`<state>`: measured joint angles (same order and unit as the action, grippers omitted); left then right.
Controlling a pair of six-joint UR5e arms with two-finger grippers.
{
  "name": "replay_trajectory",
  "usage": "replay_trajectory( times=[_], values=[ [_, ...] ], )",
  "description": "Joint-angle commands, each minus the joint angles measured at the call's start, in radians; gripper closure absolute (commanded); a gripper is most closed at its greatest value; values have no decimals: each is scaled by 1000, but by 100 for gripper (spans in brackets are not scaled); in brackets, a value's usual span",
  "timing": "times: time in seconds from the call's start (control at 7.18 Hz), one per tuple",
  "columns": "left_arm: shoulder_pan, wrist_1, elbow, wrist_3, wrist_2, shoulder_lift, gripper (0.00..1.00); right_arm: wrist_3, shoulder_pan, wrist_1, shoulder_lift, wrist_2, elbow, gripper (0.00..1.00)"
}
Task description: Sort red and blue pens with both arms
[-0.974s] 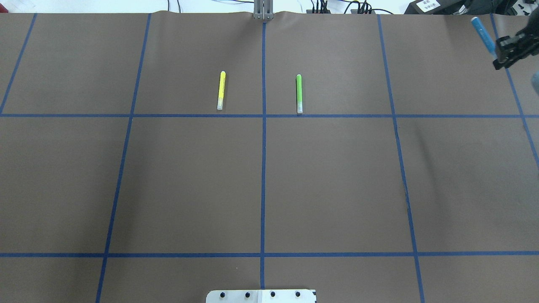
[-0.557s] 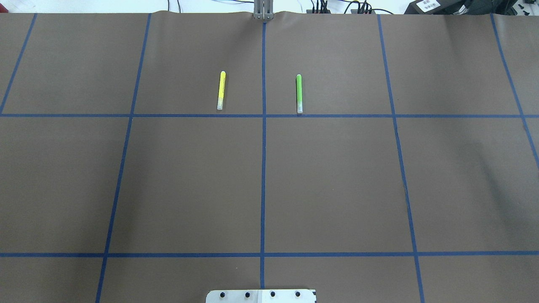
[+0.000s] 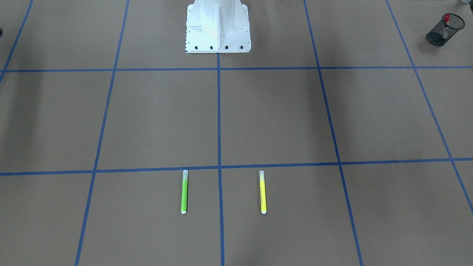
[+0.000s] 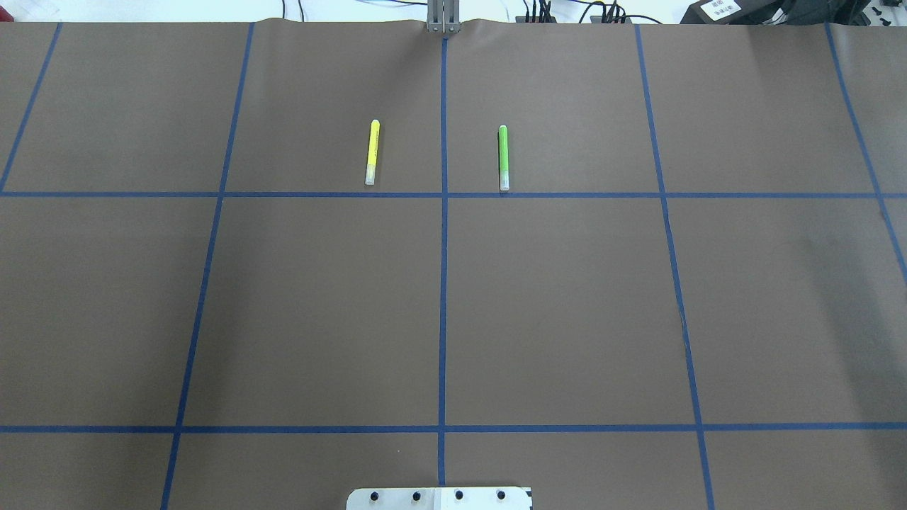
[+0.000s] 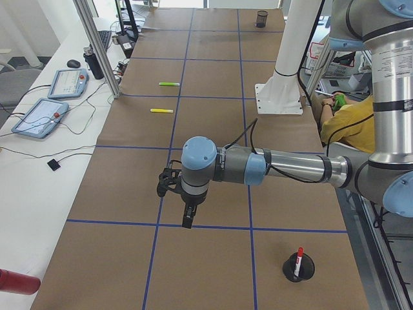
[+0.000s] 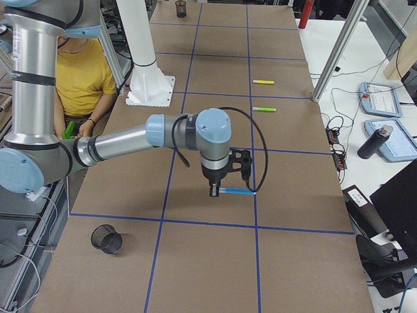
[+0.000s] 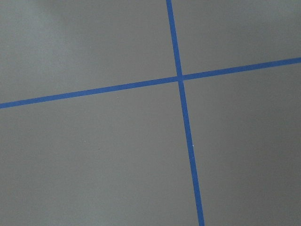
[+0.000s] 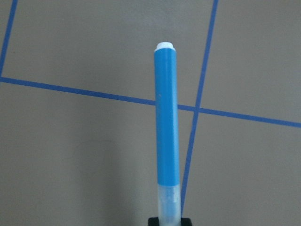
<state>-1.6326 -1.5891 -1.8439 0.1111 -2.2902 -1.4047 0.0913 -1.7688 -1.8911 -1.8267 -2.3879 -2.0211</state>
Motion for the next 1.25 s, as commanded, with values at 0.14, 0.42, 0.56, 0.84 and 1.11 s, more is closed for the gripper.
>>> replay_trajectory(
  times=[0.14,0.42,0.56,0.84,1.11],
  values=[
    [7,-9,0,1,0,0,0,-15,-283,-9,-277,-132,-13,100],
    [7,-12,-1,1,-2,0,0,-13,-473,-167,-350,-137,-19,100],
    [8,-40,-2,-1,-2,6,0,-12,-564,-262,-364,-140,-19,100],
    [8,-45,-2,1,-2,6,0,-13,-769,-528,-356,-142,-19,100],
    [8,-45,-3,1,-3,6,0,-16,-959,-766,-353,-140,-13,100]
  ],
)
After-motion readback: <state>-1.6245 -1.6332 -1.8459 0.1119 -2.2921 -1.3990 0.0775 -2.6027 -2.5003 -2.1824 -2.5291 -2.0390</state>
